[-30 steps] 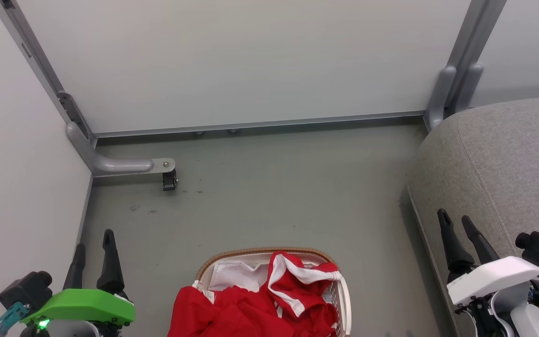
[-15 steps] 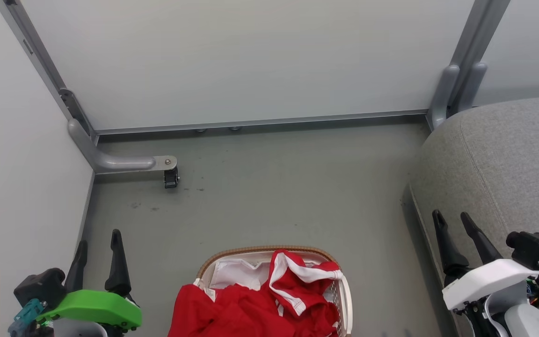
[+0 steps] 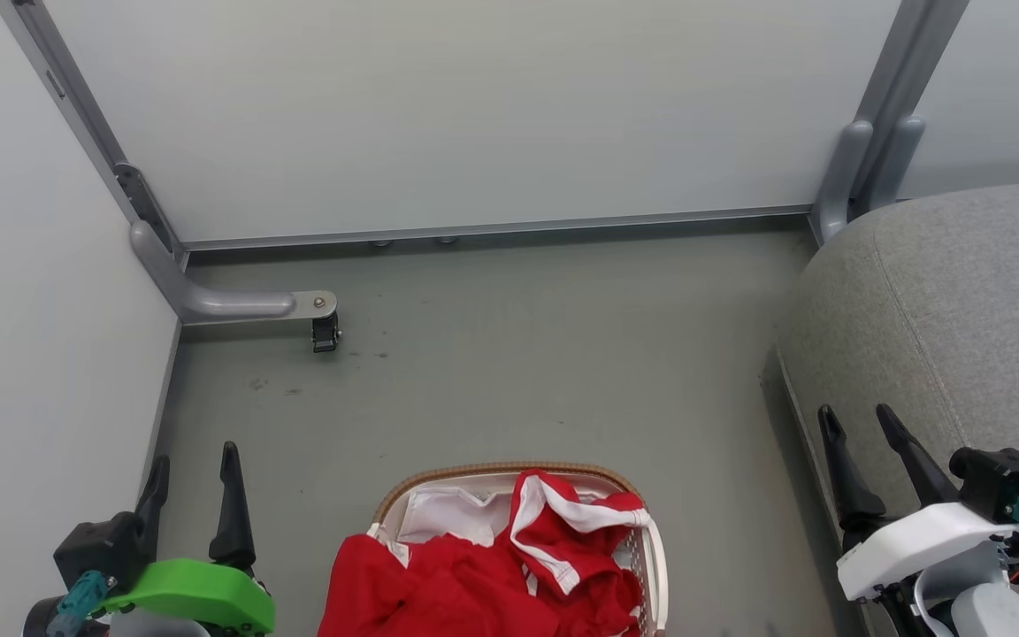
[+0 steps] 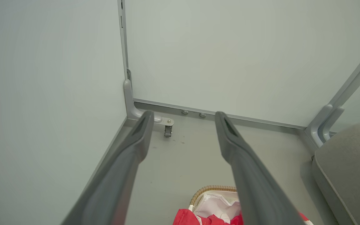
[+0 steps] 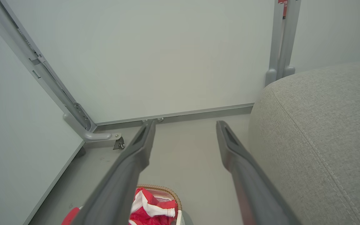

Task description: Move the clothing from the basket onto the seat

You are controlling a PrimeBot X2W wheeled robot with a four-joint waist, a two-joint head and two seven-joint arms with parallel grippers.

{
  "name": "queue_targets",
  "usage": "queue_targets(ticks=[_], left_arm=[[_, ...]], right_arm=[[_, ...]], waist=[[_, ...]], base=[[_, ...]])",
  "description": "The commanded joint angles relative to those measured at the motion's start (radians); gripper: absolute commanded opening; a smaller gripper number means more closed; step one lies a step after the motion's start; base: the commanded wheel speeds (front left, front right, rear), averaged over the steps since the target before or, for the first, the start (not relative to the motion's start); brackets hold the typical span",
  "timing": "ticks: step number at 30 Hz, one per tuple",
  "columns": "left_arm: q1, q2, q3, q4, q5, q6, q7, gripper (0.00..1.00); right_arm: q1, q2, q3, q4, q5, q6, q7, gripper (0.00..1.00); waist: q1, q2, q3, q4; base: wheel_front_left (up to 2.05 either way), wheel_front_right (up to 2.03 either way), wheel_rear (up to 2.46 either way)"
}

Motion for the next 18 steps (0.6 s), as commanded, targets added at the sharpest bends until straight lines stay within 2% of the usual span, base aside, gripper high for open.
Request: queue_targets(ticks=[1, 18], left_arm=[[0.002, 0.009, -0.001, -0.008, 0.025, 0.006, -0.008, 1.0], [0.023, 0.013, -0.002, -0.013, 0.167, 0.007, -0.043, 1.0]], right_arm=[[0.001, -0.003, -0.003, -0.008, -0.027, 0.0, -0.009, 1.0], [0.011, 0.003, -0.002, -0.008, -0.163, 0.0, -0.044, 1.0]], waist=[[0.0, 0.0, 0.002, 0.001], [0.0, 0.0, 0.002, 0.006]], base=[[0.0, 0.0, 0.0], [0.0, 0.0, 0.0]])
